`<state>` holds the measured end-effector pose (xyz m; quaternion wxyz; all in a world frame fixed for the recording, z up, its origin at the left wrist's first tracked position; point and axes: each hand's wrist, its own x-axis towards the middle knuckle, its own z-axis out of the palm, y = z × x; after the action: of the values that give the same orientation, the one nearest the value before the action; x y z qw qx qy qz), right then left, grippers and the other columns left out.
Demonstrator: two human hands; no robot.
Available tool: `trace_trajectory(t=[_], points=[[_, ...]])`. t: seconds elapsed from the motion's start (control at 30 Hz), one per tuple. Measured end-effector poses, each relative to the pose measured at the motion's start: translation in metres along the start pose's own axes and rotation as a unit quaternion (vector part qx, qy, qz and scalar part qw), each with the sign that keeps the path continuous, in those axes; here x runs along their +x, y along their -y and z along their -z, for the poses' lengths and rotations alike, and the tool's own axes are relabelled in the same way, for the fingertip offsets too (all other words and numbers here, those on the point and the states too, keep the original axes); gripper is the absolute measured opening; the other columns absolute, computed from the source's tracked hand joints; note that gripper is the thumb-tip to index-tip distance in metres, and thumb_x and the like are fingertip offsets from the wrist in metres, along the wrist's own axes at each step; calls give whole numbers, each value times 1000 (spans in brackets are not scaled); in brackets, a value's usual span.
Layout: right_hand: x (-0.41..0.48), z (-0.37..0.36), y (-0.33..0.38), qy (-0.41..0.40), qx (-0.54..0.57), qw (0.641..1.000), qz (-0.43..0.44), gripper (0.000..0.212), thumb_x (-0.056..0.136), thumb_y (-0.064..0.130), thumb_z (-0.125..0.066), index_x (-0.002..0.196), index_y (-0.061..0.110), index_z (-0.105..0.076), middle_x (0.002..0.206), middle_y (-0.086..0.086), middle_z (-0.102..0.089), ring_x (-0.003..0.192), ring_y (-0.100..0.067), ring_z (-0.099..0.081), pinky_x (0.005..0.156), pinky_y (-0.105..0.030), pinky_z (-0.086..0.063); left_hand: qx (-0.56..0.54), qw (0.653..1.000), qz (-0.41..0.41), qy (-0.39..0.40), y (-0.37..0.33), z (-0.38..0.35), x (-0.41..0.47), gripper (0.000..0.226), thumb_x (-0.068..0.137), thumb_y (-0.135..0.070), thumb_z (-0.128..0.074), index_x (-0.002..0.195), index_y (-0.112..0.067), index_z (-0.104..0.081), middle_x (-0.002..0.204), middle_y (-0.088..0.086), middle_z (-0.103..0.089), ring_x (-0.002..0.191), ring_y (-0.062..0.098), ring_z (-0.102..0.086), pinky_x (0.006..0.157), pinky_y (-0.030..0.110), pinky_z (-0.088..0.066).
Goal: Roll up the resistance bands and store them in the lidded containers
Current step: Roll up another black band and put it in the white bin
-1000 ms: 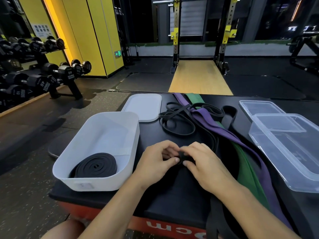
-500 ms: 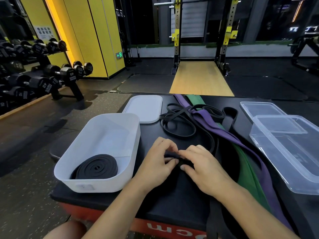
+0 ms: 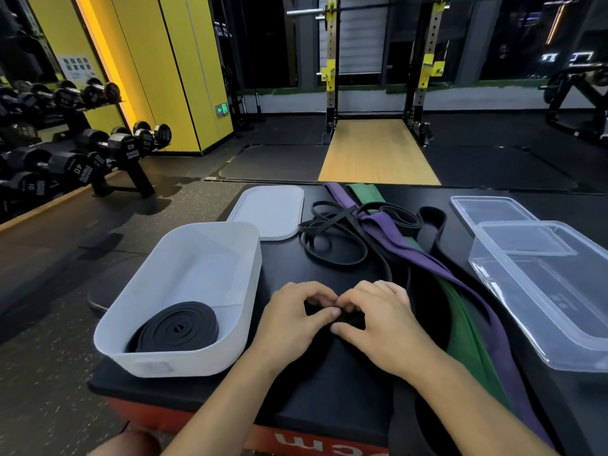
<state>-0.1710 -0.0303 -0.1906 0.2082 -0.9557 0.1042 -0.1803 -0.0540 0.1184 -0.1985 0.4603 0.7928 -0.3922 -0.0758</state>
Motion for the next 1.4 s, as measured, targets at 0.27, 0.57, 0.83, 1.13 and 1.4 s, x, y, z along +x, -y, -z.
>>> trace_trajectory(t=[0.27, 0.57, 0.83, 1.13, 1.4], points=[[-3, 3, 0, 26, -3, 1000, -8, 33, 98, 39, -63, 129, 49, -60, 105, 23, -51, 113, 3, -43, 121, -26, 3, -35, 999, 15, -5, -2, 3, 0, 17, 83, -21, -84, 87, -32, -73, 86, -15, -75, 89, 4, -70, 90, 35, -56], [0, 1, -3, -4, 24, 999, -42, 22, 85, 54, -74, 101, 40, -67, 95, 18, -58, 106, 3, -48, 115, -21, -5, 74, 997, -8, -37, -4, -1, -3, 15, 84, -44, -80, 82, -34, -69, 84, -19, -68, 94, 1, -57, 78, 18, -45], [-1, 6, -5, 27, 26, 999, -23, 23, 91, 44, -72, 114, 44, -66, 103, 23, -57, 113, 6, -45, 119, -23, 5, 36, 999, 21, -15, -1, -1, 1, 13, 81, -42, -83, 81, -35, -72, 84, -21, -70, 93, 1, -59, 82, 28, -50], [-3, 9, -5, 55, 33, 998, 18, 50, 97, 24, -67, 140, 46, -53, 124, 33, -53, 124, 10, -39, 118, -16, 10, 29, 1000, 10, 1, -2, 1, 0, 11, 83, -40, -81, 81, -39, -71, 87, -22, -70, 95, 3, -59, 86, 31, -50], [3, 1, -7, 14, 60, 997, 45, 40, 83, 43, -81, 120, 43, -65, 90, 18, -53, 101, 7, -41, 112, -21, -19, -28, 999, 6, 24, -2, 2, -2, 9, 86, -31, -81, 91, -38, -78, 88, -16, -73, 86, 7, -66, 84, 37, -55]])
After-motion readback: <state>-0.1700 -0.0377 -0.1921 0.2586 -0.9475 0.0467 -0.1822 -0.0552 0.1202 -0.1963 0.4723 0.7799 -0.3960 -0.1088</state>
